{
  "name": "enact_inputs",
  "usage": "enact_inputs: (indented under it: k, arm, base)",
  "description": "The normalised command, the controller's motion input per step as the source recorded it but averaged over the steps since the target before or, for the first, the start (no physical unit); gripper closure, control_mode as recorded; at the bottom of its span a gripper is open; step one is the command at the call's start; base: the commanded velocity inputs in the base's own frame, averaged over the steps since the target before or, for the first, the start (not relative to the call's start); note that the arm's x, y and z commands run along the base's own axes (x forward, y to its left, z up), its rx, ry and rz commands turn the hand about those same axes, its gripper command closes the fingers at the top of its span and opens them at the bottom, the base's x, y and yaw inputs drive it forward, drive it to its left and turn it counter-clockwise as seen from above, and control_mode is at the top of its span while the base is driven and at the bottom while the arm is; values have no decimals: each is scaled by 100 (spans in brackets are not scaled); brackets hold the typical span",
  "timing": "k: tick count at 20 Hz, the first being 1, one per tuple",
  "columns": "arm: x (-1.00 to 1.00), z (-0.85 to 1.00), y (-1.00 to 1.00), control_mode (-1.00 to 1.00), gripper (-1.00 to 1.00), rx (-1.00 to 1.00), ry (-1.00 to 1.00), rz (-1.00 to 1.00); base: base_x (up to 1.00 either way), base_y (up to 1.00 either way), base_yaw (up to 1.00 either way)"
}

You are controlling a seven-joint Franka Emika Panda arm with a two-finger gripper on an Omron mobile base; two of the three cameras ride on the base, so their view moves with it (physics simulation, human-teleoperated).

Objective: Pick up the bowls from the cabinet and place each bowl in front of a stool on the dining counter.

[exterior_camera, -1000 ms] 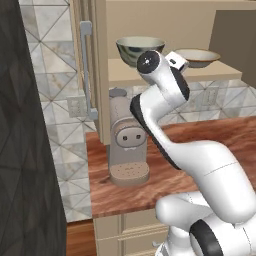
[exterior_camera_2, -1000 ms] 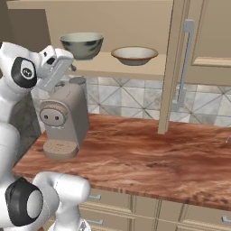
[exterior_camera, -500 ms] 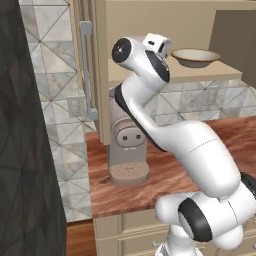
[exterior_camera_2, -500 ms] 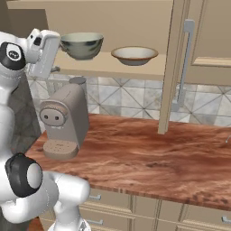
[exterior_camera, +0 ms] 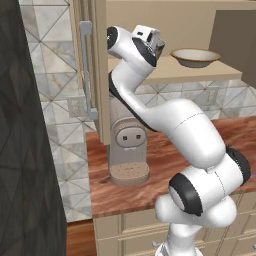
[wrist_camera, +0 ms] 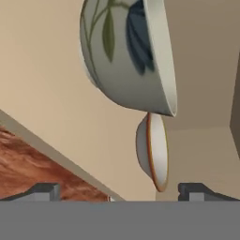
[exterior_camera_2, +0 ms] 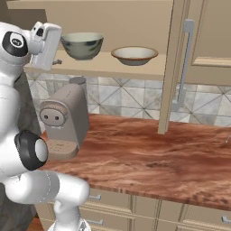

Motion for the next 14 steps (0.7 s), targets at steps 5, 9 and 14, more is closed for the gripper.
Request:
enact_inputs:
  k: [5,9,14]
  arm:
    - [38,0,0,-100,-100,0,0,5]
    - [23,0,1,-100,-100,0,0,3]
    - [7,0,2,-100,-100,0,0,9]
  base:
    - [0,0,0]
    - [0,0,0]
    - [0,0,0]
